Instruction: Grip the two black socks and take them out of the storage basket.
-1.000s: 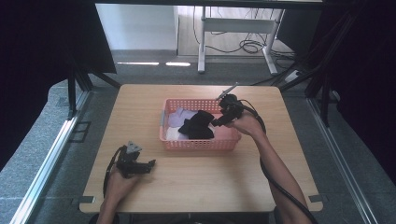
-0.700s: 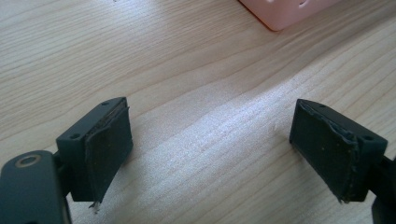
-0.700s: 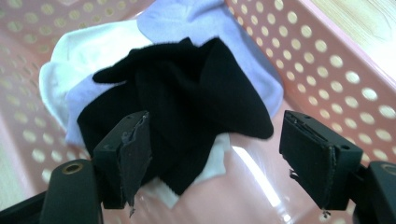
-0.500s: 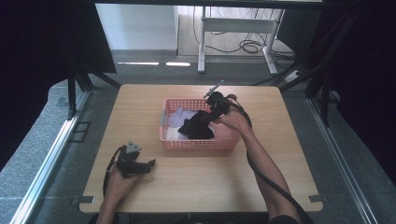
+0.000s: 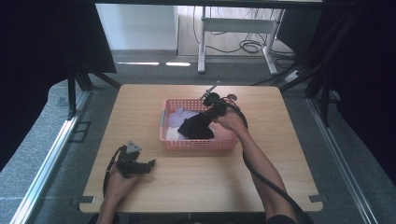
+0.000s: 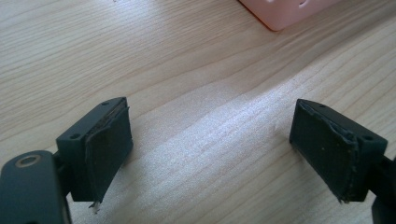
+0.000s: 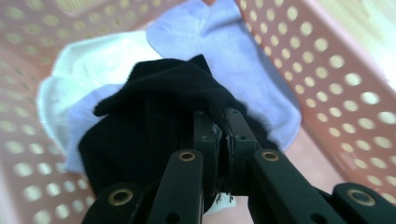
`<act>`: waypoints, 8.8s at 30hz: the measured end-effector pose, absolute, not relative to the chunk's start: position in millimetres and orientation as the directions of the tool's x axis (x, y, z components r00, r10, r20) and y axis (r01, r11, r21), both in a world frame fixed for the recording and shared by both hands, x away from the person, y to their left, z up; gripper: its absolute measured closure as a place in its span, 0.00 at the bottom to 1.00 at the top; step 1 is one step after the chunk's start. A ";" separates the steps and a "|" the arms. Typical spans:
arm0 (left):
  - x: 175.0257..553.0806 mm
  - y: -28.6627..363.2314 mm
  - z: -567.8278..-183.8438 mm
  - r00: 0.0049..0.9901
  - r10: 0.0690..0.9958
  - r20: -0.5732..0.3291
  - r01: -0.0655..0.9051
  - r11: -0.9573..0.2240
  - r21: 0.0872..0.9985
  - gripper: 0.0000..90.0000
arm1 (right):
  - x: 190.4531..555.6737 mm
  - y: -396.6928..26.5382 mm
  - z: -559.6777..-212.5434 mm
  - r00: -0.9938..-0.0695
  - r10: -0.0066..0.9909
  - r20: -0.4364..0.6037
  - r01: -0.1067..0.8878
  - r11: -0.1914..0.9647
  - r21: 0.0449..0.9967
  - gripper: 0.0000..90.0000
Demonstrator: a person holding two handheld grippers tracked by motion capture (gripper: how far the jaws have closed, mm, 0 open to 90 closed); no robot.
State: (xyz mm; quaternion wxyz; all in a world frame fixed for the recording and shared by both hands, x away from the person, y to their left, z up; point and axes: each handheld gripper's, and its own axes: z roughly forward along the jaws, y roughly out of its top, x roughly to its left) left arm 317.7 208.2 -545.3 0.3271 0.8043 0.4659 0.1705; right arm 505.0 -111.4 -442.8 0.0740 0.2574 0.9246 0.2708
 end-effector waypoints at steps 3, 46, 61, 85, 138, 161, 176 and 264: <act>317.8 208.3 -545.3 0.507 0.861 -0.035 0.638 -0.348 0.686 0.14 | 500.9 -116.8 -428.3 -0.858 0.514 0.001 0.425 0.707 0.565 0.95; 317.8 207.7 -545.3 0.506 0.862 -0.028 0.637 -0.352 0.686 0.14 | 470.3 -208.0 -320.9 -0.762 0.646 -0.038 0.447 0.568 0.692 0.95; 317.7 207.7 -545.3 0.506 0.862 -0.027 0.636 -0.352 0.687 0.14 | 461.9 -268.7 -321.7 -0.676 0.735 -0.055 0.506 0.516 0.691 0.95; 317.5 207.6 -545.3 0.505 0.863 -0.029 0.639 -0.351 0.685 0.14 | 448.1 -349.9 -366.3 -0.528 0.846 -0.079 0.622 0.448 0.642 0.94; 317.4 207.4 -545.4 0.503 0.864 -0.032 0.639 -0.347 0.687 0.14 | 439.1 -307.6 -413.1 -0.622 0.783 0.014 0.628 0.488 0.606 0.45; 317.6 208.0 -545.1 0.508 0.861 -0.027 0.637 -0.355 0.684 0.14 | 466.3 -172.8 -425.2 -0.803 0.596 0.024 0.494 0.642 0.587 0.41; 317.8 208.9 -545.1 0.508 0.861 -0.035 0.639 -0.349 0.686 0.14 | 482.6 -107.4 -470.0 -0.864 0.503 0.011 0.444 0.753 0.486 0.44; 318.0 208.1 -545.3 0.508 0.861 -0.031 0.637 -0.351 0.686 0.14 | 464.1 -228.9 -370.7 -0.722 0.689 -0.060 0.491 0.572 0.657 0.86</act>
